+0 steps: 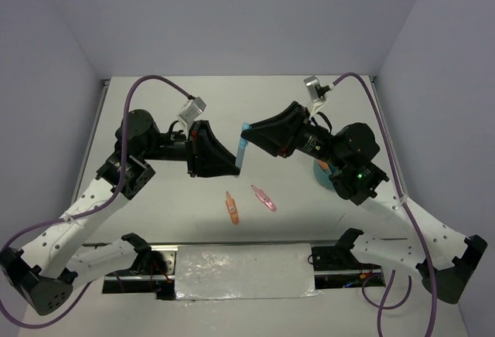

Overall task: Sort the stationery into containers
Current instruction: Close the pen cap on the pen, then place the pen in the storage box, then pick up the pen from the center of the board.

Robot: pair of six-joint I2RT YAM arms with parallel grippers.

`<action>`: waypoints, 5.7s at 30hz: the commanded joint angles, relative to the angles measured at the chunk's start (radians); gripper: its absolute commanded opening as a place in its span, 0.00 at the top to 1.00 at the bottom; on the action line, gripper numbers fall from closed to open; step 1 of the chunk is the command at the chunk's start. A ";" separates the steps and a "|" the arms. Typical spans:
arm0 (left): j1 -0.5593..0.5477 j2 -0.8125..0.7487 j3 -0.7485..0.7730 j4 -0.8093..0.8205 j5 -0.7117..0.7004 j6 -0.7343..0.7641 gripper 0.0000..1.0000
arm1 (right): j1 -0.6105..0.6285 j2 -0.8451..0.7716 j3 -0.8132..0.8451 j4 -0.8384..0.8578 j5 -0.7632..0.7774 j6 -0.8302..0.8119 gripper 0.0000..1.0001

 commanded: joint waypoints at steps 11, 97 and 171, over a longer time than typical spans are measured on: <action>0.114 0.104 0.182 0.193 -0.012 0.019 1.00 | 0.051 -0.018 -0.079 -0.184 -0.180 -0.083 1.00; 0.214 -0.013 -0.002 -0.543 -0.334 0.307 0.01 | -0.144 -0.015 -0.266 -0.516 1.467 -0.706 0.96; -0.356 0.778 0.084 -0.816 -1.294 -0.463 0.25 | 0.288 -0.144 -0.096 -1.016 1.131 -0.271 0.00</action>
